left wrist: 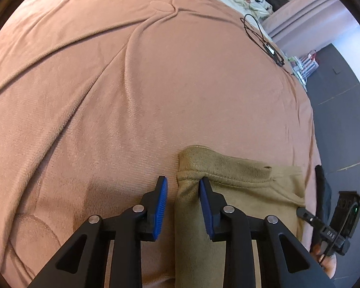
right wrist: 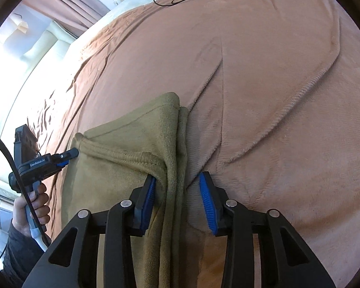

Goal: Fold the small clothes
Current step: 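Move both grippers to the long edge of the folded shirt, then close both grippers on the end of the olive shirt strip, then lift the olive shirt with both grippers and carry it toward the black garment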

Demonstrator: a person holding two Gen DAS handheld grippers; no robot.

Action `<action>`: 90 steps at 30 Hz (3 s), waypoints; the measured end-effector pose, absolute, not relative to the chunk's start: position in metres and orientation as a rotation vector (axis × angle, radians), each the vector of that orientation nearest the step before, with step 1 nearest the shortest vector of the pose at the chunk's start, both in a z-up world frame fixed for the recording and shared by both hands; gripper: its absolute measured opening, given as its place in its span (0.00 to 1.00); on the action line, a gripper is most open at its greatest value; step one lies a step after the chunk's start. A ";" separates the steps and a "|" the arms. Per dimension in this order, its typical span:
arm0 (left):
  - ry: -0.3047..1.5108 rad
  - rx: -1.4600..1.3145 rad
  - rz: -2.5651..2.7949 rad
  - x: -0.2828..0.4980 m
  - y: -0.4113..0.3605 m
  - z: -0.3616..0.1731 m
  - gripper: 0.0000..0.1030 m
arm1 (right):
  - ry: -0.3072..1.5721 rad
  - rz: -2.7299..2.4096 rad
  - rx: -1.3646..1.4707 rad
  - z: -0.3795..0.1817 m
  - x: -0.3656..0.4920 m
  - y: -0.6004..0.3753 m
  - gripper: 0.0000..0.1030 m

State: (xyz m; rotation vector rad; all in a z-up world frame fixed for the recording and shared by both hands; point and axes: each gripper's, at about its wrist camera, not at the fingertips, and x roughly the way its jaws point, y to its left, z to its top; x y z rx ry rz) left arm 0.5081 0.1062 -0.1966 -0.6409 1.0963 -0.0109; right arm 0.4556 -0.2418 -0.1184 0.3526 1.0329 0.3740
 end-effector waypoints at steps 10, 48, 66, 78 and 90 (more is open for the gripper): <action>1.144 -0.716 -0.107 0.493 0.103 -0.191 0.36 | 1.061 0.503 0.409 -0.105 0.447 -0.252 0.40; 1.093 -0.739 -0.135 0.506 0.099 -0.204 0.25 | 1.094 0.697 0.516 -0.144 0.500 -0.262 0.29; 0.938 -0.719 -0.216 0.472 0.094 -0.124 0.05 | 0.953 0.607 0.354 -0.060 0.431 -0.215 0.13; 0.841 -0.688 -0.269 0.433 0.082 -0.068 0.04 | 0.838 0.576 0.302 -0.016 0.350 -0.220 0.12; 0.721 -0.652 -0.317 0.372 0.064 -0.006 0.04 | 0.718 0.548 0.261 0.028 0.253 -0.235 0.11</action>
